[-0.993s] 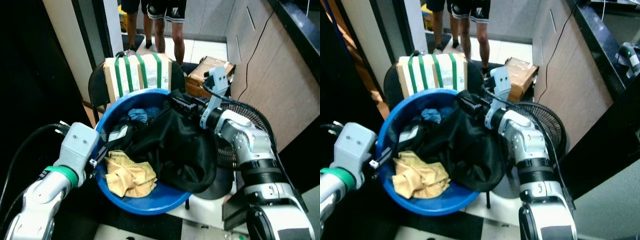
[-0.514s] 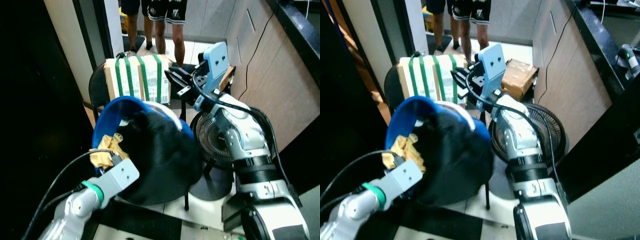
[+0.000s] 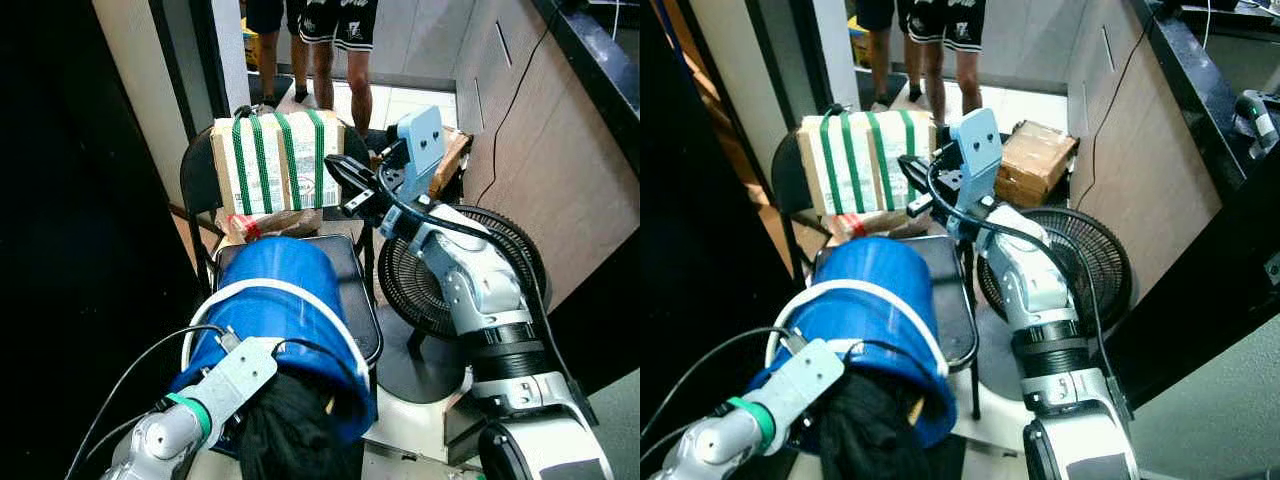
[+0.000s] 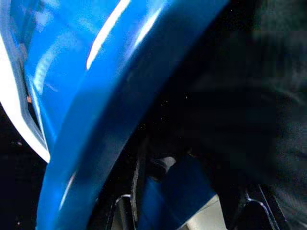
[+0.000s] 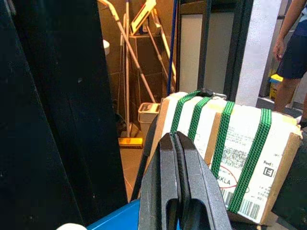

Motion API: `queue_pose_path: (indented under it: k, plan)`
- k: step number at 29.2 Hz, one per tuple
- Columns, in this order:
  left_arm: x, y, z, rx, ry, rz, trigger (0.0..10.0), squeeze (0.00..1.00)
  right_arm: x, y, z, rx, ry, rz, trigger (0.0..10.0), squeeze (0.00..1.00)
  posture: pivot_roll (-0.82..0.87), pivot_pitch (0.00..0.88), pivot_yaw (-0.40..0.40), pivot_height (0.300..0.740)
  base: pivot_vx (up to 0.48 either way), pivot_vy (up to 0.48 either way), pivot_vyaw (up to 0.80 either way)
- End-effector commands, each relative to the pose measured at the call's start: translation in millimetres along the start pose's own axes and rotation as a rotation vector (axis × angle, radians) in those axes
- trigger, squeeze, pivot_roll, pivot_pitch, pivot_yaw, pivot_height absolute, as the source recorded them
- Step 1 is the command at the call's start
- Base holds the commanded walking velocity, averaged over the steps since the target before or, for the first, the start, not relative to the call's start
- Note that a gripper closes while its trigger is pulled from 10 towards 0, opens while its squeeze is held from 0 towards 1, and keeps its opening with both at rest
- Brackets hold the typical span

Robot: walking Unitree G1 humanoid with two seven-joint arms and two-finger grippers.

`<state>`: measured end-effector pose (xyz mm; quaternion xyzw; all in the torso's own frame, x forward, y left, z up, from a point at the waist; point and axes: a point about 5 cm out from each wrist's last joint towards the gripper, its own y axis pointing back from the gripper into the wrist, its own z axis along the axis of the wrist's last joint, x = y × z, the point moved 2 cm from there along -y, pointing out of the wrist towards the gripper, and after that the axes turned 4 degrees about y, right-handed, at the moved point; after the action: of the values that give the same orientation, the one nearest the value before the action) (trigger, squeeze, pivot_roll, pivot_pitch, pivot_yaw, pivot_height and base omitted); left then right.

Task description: Clothes washing

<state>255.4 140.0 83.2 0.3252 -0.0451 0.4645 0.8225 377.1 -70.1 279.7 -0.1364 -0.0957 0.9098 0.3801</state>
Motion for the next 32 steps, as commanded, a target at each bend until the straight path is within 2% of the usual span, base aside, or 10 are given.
queue_pose_path:
  k: [1, 18, 19, 20, 21, 23, 24, 26, 30, 32]
  plan:
    - [6.7, 2.1, 3.9, -0.022, -0.003, 0.028, 10.0, 0.00, 2.6, -1.8, 6.0, -0.018, -0.015, 0.023, 0.0, 0.00, 0.13, 0.114, 0.055, 0.740, 0.000, 0.000, 0.00]
    - [17.7, 2.4, 2.5, -0.027, 0.031, 0.059, 10.0, 0.00, 22.0, 2.3, -0.4, 0.028, -0.019, 0.172, 0.0, 0.00, 0.12, 0.097, 0.054, 0.740, 0.000, 0.000, 0.00]
    - [18.0, 1.9, 3.0, -0.029, 0.037, 0.059, 10.0, 0.00, 22.0, 2.2, -0.1, 0.030, -0.016, 0.173, 2.5, 0.00, 0.12, 0.093, 0.053, 0.740, 0.000, 0.000, 0.00]
    - [18.0, 1.9, 3.0, -0.029, 0.037, 0.059, 10.0, 0.00, 22.0, 2.2, -0.1, 0.030, -0.016, 0.173, 2.5, 0.00, 0.12, 0.093, 0.053, 0.740, 0.000, 0.000, 0.00]
    - [19.1, 0.5, 5.6, -0.040, 0.057, 0.061, 10.0, 0.00, 22.1, 1.8, 1.4, 0.024, -0.025, 0.173, 10.0, 0.00, 0.12, 0.090, 0.054, 0.740, 0.000, 0.000, 0.00]
    - [19.1, 0.5, 5.6, -0.040, 0.057, 0.061, 10.0, 0.00, 22.1, 1.8, 1.4, 0.024, -0.025, 0.173, 10.0, 0.00, 0.12, 0.090, 0.054, 0.740, 0.000, 0.000, 0.00]
    - [24.3, -3.3, 15.0, -0.081, 0.108, 0.079, 10.0, 0.00, 21.6, 1.1, 4.3, 0.010, -0.042, 0.170, 10.0, 0.00, 0.12, 0.089, 0.051, 0.740, 0.000, 0.000, 0.00]
    - [85.9, -9.2, 118.2, -0.507, 0.190, 0.258, 10.0, 0.00, 15.3, -2.0, 20.1, -0.059, -0.101, 0.148, 10.0, 0.00, 0.11, 0.086, 0.039, 0.740, 0.000, 0.000, 0.00]
    - [107.2, 0.1, 159.4, -0.676, 0.230, 0.314, 10.0, 0.00, 12.6, -2.8, 25.3, -0.081, -0.119, 0.138, 10.0, 0.00, 0.11, 0.086, 0.039, 0.740, 0.000, 0.000, 0.00]
    - [152.2, 41.0, 238.1, -0.979, 0.251, 0.425, 10.0, 0.00, 3.6, -2.7, 33.5, -0.121, -0.151, 0.093, 10.0, 0.00, 0.11, 0.079, 0.044, 0.740, 0.000, 0.000, 0.00]
